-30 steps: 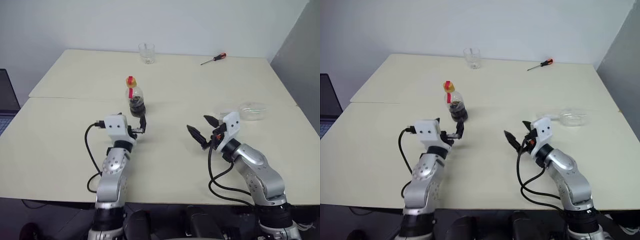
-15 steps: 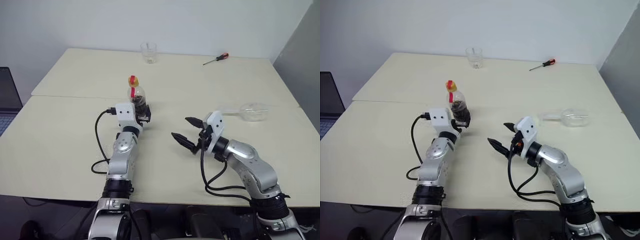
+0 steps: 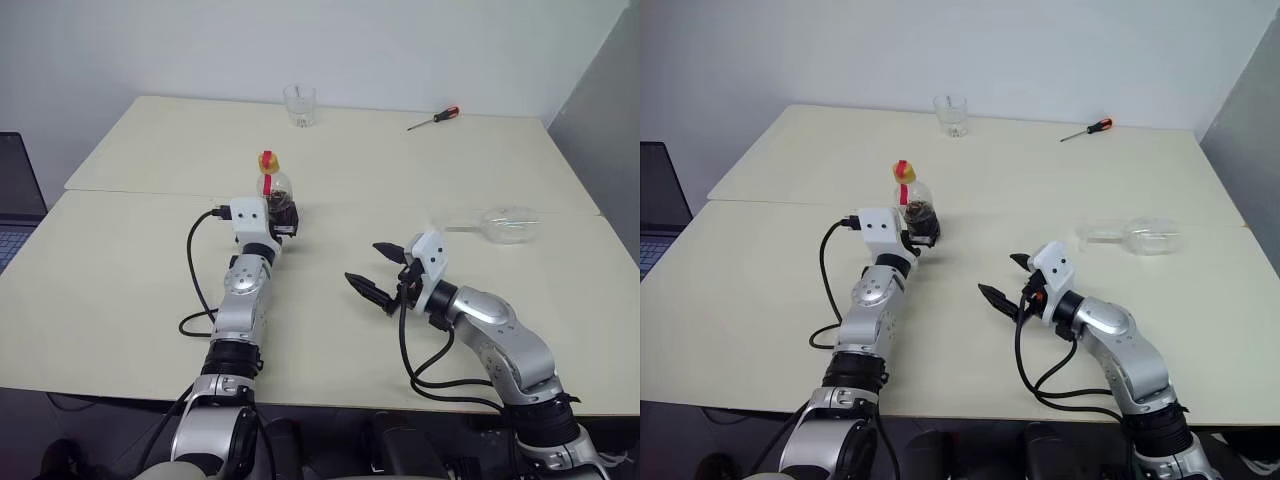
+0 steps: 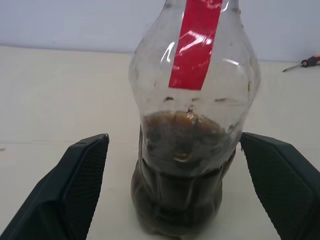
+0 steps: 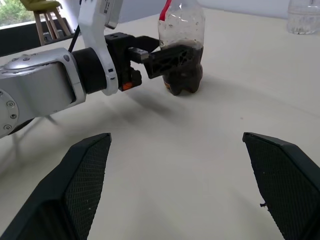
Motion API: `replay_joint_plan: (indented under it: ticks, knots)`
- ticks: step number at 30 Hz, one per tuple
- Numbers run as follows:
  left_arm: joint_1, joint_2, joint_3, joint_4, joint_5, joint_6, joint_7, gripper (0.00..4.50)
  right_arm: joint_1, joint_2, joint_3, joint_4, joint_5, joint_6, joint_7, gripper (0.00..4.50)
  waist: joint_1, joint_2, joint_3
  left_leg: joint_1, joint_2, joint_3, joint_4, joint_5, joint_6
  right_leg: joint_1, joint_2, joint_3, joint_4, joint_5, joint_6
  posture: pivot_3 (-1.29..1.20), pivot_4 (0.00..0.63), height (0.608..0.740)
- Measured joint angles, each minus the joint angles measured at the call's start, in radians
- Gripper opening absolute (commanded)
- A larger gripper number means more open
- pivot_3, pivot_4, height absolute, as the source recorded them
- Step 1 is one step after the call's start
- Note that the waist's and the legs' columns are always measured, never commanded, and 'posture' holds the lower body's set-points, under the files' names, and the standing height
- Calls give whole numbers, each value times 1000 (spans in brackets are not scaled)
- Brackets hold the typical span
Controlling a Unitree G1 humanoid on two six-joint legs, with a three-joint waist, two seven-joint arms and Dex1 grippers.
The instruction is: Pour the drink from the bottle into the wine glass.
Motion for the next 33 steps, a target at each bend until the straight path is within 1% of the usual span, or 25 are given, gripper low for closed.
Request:
replay_joint_plan:
  ticks: [20, 33]
  knots:
    - [-113, 33, 11, 201, 8, -111, -22, 4459, 17, 13, -2, -2, -1, 0, -49, 4500, 0, 0, 0, 0, 0, 0, 0, 0, 0, 0, 0, -2, 0, 0, 0, 0, 150, 740]
    - [-290, 44, 18, 462, 8, -194, -53, 4459, 18, 12, -3, -2, -1, 0, -53, 4500, 0, 0, 0, -1, 0, 0, 0, 0, 0, 0, 0, -4, 0, 0, 0, 0, 150, 740]
